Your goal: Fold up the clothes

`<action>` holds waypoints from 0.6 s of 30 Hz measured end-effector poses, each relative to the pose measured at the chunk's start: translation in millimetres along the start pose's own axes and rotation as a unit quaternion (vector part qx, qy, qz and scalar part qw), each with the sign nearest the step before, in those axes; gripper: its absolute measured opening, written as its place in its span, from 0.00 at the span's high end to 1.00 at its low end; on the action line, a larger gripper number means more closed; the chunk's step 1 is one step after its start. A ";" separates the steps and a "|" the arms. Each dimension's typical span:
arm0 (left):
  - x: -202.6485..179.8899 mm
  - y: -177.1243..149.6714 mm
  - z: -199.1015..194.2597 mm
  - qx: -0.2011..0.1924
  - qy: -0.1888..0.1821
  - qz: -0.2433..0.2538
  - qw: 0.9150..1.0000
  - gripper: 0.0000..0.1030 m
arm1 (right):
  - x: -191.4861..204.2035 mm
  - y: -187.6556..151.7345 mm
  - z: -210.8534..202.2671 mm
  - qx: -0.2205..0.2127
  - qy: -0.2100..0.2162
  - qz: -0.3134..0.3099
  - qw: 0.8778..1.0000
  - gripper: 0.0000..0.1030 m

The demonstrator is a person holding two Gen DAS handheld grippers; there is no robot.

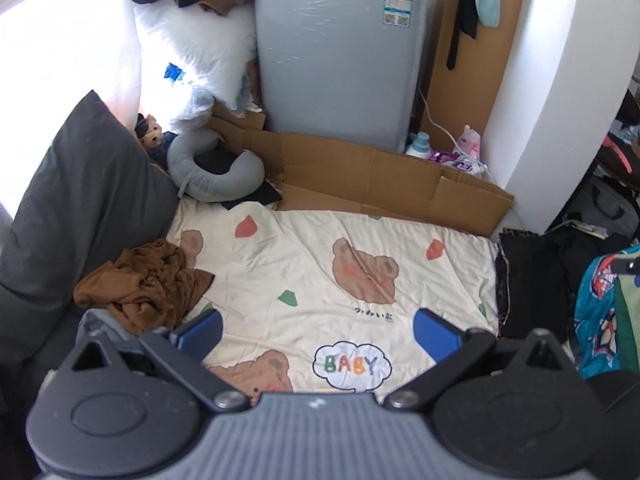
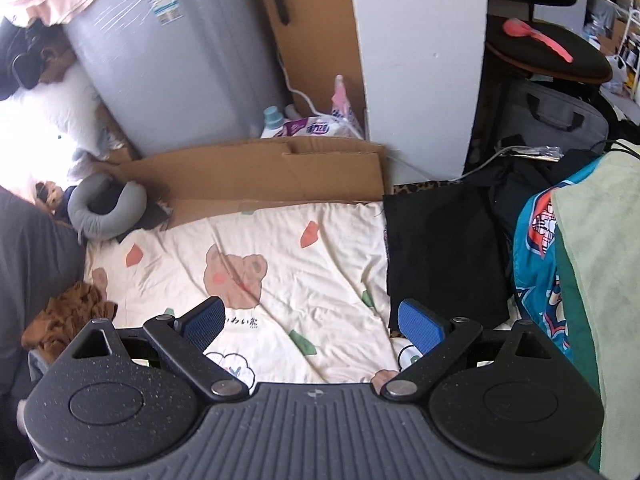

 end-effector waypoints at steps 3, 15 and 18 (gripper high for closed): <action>3.6 -8.5 0.0 -0.013 0.008 -0.016 1.000 0.00 | 12.1 -5.8 2.5 0.007 0.005 -0.017 1.000 0.06; 17.8 -39.6 26.5 -0.003 0.025 -0.084 0.996 0.00 | 43.6 -36.6 19.4 0.041 0.028 -0.061 0.997 0.06; 20.1 -41.6 28.7 -0.008 0.032 -0.098 0.995 0.00 | 49.3 -41.7 20.1 0.044 0.031 -0.067 0.996 0.06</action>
Point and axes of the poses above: each gripper's, at about its wrist camera, not at the fingertips, and z roughly the way its jaws point, x to its left, y to its top, the point moved 3 cm from there along z, roughly the way its jaws point, and after that the axes turned 13 degrees about -z, right-handed, at the moved point
